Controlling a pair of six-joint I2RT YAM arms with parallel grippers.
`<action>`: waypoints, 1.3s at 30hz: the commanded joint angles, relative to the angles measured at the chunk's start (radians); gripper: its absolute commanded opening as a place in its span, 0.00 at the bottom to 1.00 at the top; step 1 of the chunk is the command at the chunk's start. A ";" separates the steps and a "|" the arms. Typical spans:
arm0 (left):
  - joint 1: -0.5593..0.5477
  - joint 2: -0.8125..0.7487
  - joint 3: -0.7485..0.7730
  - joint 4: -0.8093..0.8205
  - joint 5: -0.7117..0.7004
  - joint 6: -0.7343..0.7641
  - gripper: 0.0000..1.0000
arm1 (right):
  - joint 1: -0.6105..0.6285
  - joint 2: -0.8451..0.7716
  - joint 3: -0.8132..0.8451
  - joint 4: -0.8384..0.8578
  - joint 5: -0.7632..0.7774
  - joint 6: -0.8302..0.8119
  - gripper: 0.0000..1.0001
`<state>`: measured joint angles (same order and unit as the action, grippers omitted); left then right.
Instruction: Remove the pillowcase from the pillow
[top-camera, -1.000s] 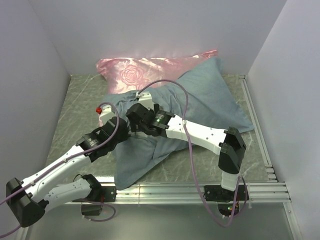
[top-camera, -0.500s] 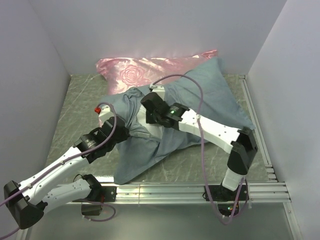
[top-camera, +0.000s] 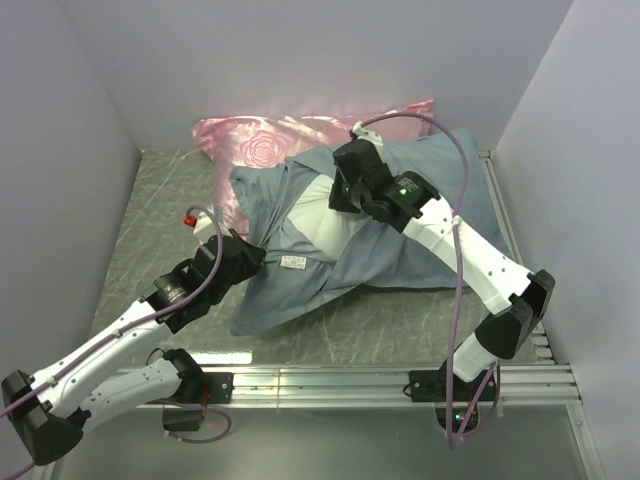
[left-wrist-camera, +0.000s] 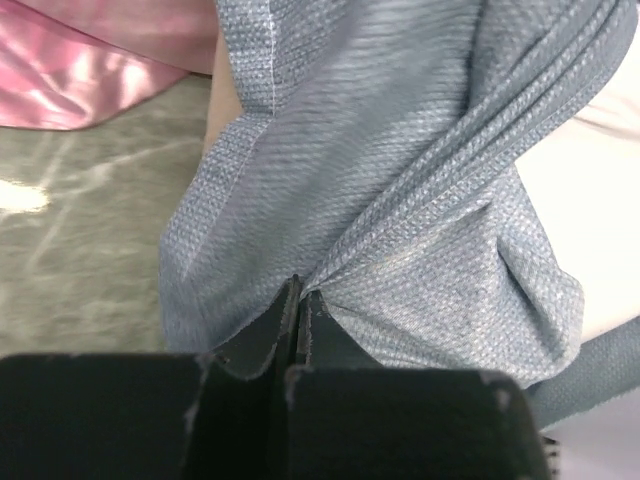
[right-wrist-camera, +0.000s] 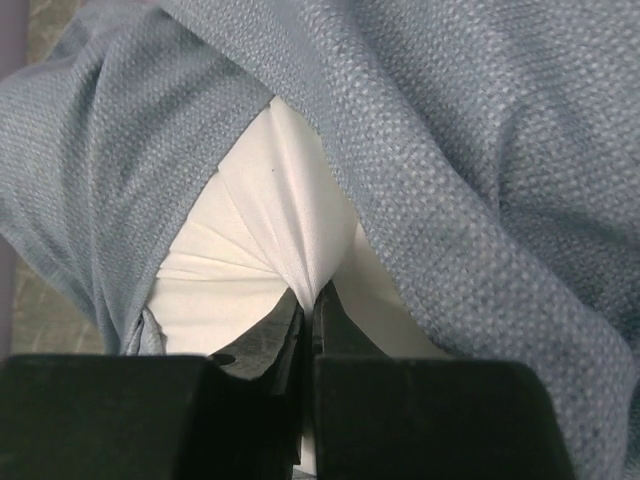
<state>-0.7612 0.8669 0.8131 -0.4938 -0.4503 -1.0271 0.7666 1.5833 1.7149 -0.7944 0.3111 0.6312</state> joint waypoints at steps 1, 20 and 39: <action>0.014 -0.019 -0.086 -0.129 -0.002 -0.020 0.00 | -0.093 -0.115 0.135 0.043 0.160 -0.025 0.00; 0.145 -0.036 -0.390 0.000 0.176 -0.103 0.00 | -0.242 -0.154 0.121 0.024 0.114 -0.031 0.00; 0.145 0.126 -0.120 0.028 0.236 0.162 0.03 | 0.007 -0.109 -0.337 0.238 0.097 0.002 0.15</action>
<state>-0.6220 0.9970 0.6491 -0.3935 -0.2070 -0.9451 0.7551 1.4788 1.3731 -0.6136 0.2817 0.6380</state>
